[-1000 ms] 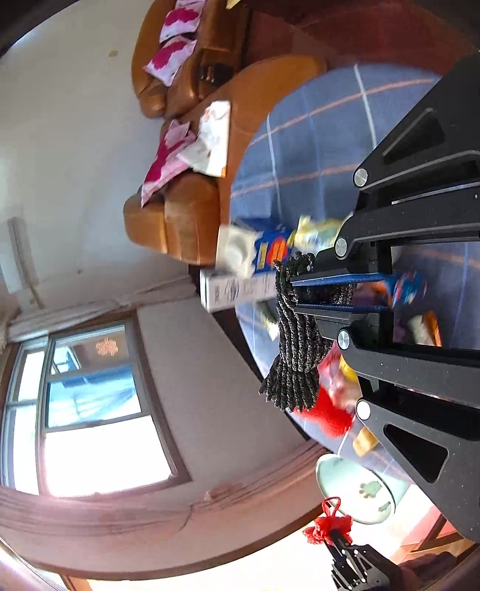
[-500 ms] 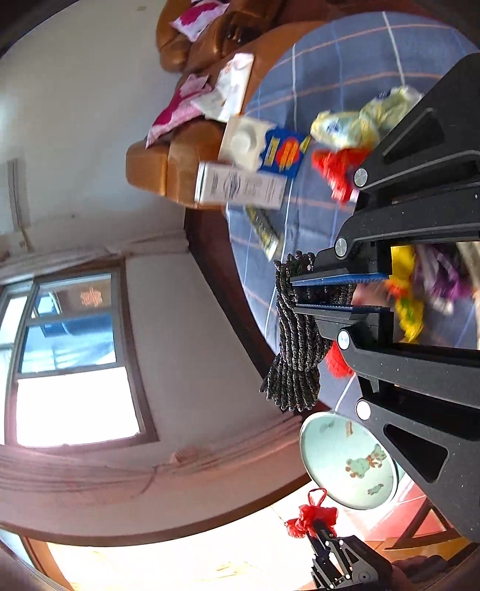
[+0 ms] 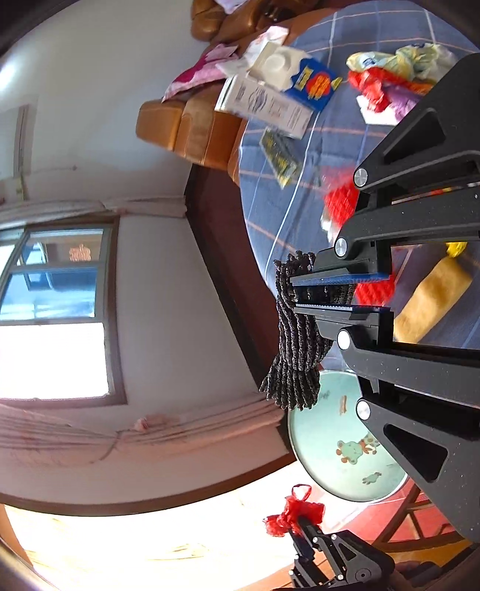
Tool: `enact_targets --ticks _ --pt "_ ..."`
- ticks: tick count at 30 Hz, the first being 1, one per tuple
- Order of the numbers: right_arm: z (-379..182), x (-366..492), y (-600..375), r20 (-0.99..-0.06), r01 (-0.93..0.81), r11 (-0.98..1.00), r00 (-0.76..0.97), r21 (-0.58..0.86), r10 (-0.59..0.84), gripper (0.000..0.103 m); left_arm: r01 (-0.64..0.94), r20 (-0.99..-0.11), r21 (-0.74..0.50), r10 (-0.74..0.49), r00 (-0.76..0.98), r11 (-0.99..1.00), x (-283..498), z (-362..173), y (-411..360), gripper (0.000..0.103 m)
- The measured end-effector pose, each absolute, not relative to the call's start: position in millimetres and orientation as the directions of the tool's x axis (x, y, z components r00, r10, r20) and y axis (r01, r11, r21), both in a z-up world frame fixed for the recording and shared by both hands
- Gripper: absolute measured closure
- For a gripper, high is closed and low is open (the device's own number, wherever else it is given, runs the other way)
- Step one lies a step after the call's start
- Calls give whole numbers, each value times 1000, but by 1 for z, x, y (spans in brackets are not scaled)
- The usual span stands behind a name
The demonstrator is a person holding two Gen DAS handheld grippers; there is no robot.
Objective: Collect trash
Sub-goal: 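Drop the red bag into the bin while the right gripper drops the bundle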
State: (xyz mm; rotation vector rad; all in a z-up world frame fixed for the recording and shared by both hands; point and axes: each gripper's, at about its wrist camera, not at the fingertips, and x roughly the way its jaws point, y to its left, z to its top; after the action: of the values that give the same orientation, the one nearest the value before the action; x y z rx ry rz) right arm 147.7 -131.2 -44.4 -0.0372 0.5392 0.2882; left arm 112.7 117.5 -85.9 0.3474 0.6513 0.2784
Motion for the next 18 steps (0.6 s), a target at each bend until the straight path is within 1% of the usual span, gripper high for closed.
enact_targets --ticks 10,18 --pt "-61 164 -88 -547 -339 941 787 -2 283 93 -159 -551 415 386 740 896 121 -99 125 87" --pt "-68 169 -72 -576 -362 932 766 -18 286 93 -144 -564 404 370 738 904 126 -102 121 87"
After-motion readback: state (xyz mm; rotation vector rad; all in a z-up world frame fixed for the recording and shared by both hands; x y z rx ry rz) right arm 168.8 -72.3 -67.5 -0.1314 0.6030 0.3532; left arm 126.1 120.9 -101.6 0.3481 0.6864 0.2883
